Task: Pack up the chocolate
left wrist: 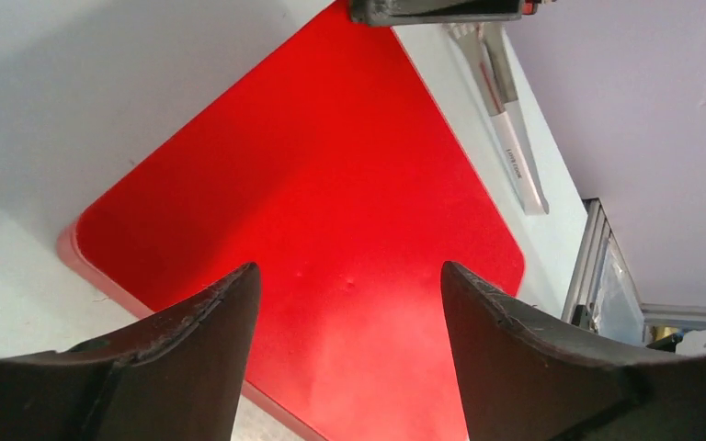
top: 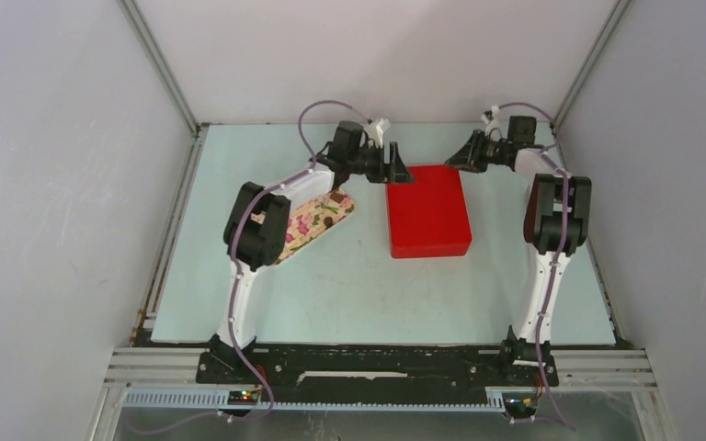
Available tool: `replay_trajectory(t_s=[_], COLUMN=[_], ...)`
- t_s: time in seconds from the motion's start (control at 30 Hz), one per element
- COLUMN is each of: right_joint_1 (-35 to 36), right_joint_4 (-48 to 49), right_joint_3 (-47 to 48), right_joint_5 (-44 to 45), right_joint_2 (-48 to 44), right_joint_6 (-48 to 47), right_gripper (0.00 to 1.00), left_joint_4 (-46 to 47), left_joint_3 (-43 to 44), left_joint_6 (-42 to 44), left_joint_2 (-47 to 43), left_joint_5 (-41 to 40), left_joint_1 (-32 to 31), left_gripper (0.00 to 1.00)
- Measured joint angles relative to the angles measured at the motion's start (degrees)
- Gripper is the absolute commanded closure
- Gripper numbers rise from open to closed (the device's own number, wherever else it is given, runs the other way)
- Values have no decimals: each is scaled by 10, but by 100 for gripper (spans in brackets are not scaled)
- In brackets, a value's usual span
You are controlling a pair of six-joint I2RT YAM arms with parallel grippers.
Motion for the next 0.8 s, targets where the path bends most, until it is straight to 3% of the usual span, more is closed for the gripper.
replay_trajectory(t_s=[0.1,0.43,0.6,0.8], right_joint_1=[3,-1,-17,-59], right_joint_4=[12,33,21,-84], right_joint_3=[20,-1,-99,-169], right_joint_5=[-19,-21,-13,-33], right_joint_2=[62,51,-39,-184], right_joint_6=[49,83,68,-22], right_gripper=[74,71,71,71], left_joint_4=[18,21,-24,-29], left_joint_3=[8,30,23,-73], left_joint_6=[-25,-31,9,33], left_joint_2=[50,63,33,-93], left_joint_5=[13,13,4,38], left_joint_1=[-4,-26,-31,-33], left_gripper=[22,21,20,21])
